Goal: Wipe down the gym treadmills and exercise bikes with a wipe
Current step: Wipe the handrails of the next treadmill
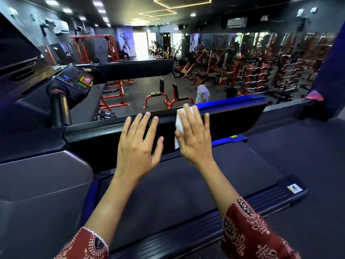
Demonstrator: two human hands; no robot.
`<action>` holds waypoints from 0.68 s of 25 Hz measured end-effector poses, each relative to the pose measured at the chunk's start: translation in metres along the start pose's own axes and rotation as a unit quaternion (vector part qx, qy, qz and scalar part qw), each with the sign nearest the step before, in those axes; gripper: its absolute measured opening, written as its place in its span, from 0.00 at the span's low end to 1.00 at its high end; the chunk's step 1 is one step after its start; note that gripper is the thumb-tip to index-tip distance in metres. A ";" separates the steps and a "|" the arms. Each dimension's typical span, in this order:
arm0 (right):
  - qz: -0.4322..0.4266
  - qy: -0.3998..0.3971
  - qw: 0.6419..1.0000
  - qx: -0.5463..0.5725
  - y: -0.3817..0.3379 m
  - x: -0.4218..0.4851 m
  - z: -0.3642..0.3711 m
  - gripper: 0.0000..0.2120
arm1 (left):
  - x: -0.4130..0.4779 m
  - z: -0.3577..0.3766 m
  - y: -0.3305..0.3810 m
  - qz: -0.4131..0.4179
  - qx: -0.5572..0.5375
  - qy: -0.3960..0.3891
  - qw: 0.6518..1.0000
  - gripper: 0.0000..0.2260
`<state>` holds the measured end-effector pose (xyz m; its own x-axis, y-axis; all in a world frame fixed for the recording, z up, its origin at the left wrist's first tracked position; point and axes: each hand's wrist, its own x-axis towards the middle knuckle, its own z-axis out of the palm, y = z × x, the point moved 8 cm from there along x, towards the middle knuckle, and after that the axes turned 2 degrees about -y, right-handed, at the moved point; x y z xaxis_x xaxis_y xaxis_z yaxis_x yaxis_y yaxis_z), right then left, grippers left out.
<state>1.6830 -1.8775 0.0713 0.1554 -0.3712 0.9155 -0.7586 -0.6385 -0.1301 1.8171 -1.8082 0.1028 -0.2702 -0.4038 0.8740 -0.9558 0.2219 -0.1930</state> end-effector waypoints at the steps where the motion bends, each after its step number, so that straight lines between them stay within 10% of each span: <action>1: 0.080 0.011 0.997 0.015 0.020 0.001 -0.007 0.25 | 0.004 0.003 0.004 -0.002 -0.006 -0.001 1.000 0.19; 3: 0.161 0.015 0.987 -0.005 0.039 -0.005 -0.014 0.27 | 0.012 0.010 0.016 0.002 -0.015 -0.002 1.000 0.19; 6: 0.005 -0.032 0.997 -0.066 0.034 -0.028 -0.006 0.26 | 0.025 0.026 0.039 0.017 -0.031 -0.005 0.999 0.19; 10: 0.231 0.017 0.973 -0.023 0.105 -0.032 -0.027 0.28 | 0.042 0.045 0.069 0.022 -0.049 0.004 0.999 0.19; 14: 0.029 -0.024 0.997 -0.071 0.104 -0.014 -0.032 0.26 | 0.061 0.064 0.096 0.014 -0.053 0.011 0.998 0.18; 17: 0.137 0.001 0.990 -0.031 0.146 -0.005 -0.050 0.26 | 0.071 0.074 0.114 0.003 -0.054 0.009 0.998 0.17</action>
<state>1.5393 -1.9351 0.0665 -0.0630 -0.5228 0.8501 -0.8092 -0.4718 -0.3501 1.6804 -1.8773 0.1103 -0.2736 -0.3856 0.8812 -0.9355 0.3195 -0.1506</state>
